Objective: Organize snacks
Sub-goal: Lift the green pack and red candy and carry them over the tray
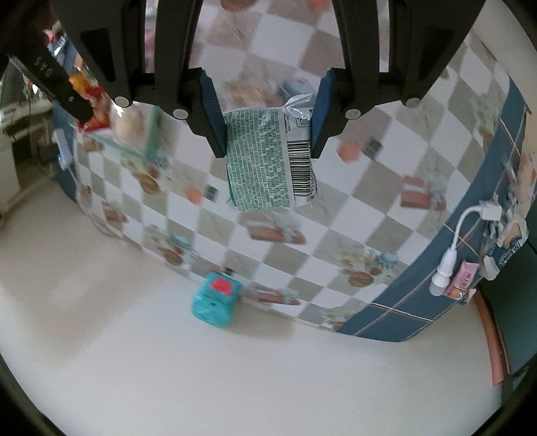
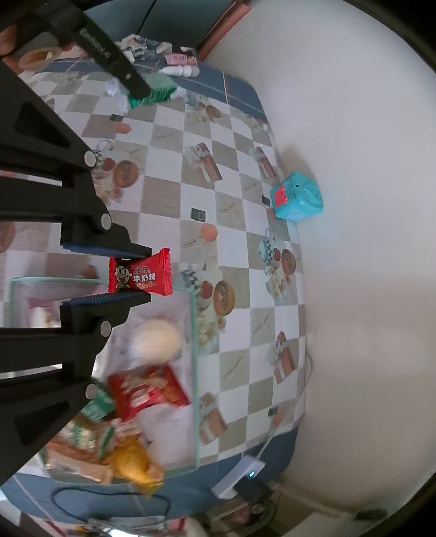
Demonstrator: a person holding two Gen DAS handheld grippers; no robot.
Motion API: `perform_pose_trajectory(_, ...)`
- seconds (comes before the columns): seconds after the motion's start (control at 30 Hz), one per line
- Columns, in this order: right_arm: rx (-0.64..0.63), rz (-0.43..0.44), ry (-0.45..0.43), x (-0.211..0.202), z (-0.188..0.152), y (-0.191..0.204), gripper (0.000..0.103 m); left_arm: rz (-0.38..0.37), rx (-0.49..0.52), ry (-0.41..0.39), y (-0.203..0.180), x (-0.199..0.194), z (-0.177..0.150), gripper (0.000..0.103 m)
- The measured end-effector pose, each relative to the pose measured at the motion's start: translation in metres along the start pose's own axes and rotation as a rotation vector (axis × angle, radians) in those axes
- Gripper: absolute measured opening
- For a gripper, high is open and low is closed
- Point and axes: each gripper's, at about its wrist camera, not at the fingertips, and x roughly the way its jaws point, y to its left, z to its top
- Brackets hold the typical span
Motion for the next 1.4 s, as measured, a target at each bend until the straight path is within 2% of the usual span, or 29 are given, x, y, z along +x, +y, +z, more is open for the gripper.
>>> perform_pose_trajectory(0.13,0.025,0.001,-0.038,-0.020,-0.024,-0.008,0.020,-0.018,0.027,-0.006,-0.023,-0.010,-0.025,0.050)
perform_pose_trajectory(0.23,0.066,-0.008,-0.060,-0.027,-0.039,-0.016,0.020,-0.073,0.018,0.016,-0.038,-0.013,-0.042,0.050)
perform_pose_trajectory(0.43,0.153,-0.039,-0.059,-0.021,-0.064,-0.040,0.021,-0.117,0.062,0.031,-0.069,-0.009,-0.068,0.050)
perform_pose_trajectory(0.53,0.195,-0.022,-0.042,-0.017,-0.067,-0.056,0.021,-0.117,0.101,0.046,-0.080,0.000,-0.079,0.050)
perform_pose_trajectory(0.63,0.212,0.005,-0.046,-0.016,-0.067,-0.065,0.021,-0.124,0.114,0.100,-0.086,0.015,-0.086,0.050)
perform_pose_trajectory(0.77,0.237,0.019,-0.050,-0.016,-0.069,-0.077,0.021,-0.121,0.145,0.082,-0.095,0.013,-0.089,0.050)
perform_pose_trajectory(1.0,0.311,-0.072,-0.073,-0.019,-0.071,-0.114,0.021,-0.150,0.194,0.053,-0.110,0.004,-0.095,0.050)
perform_pose_trajectory(1.4,0.493,-0.128,0.001,0.001,-0.085,-0.182,0.021,-0.267,0.314,0.081,-0.158,0.012,-0.115,0.050)
